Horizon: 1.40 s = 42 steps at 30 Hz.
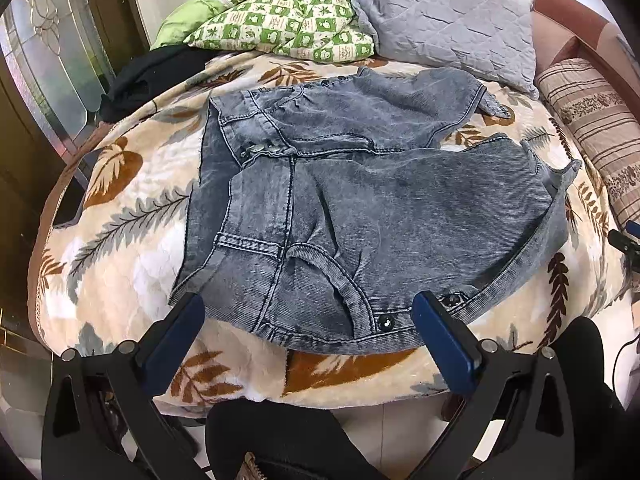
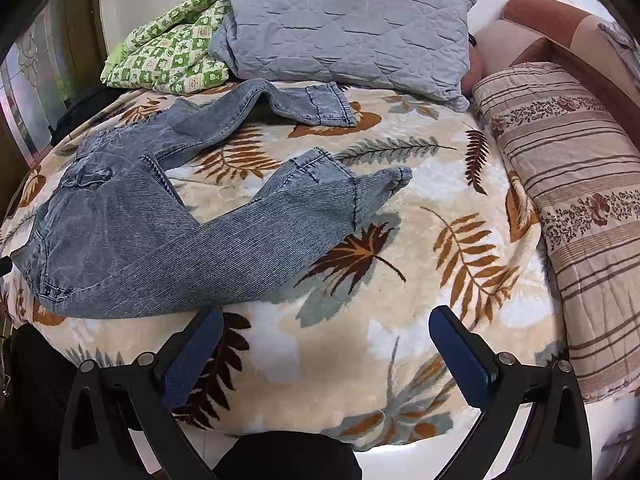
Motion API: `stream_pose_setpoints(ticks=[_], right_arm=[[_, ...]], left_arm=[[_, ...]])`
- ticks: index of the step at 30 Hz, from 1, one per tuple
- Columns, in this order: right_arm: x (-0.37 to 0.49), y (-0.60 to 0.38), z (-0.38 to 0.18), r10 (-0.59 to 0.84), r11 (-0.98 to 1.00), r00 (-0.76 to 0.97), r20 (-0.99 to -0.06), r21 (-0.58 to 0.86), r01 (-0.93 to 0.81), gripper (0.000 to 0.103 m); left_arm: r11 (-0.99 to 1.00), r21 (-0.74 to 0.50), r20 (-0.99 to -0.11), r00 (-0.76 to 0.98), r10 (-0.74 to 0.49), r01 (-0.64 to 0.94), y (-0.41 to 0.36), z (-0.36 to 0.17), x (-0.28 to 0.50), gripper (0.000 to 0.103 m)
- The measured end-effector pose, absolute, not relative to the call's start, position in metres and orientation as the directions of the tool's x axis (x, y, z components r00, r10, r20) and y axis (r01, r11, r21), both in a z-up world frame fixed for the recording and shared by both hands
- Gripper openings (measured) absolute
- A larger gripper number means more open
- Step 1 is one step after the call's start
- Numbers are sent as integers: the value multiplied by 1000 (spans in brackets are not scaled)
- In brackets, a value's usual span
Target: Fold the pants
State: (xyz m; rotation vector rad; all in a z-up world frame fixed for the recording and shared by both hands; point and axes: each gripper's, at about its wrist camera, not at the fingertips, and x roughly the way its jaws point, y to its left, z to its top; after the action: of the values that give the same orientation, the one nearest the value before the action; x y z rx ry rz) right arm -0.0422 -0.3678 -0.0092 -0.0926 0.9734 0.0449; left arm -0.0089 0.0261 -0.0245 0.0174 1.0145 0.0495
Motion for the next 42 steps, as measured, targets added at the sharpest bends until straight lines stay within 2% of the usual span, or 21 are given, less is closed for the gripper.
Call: stream_pose_setpoints(ticks=[42], right_arm=[[-35, -372, -7, 17, 995, 588, -808, -47, -93, 103]], left_arm=[[998, 62, -860, 507, 62, -17, 10, -28, 1, 103]])
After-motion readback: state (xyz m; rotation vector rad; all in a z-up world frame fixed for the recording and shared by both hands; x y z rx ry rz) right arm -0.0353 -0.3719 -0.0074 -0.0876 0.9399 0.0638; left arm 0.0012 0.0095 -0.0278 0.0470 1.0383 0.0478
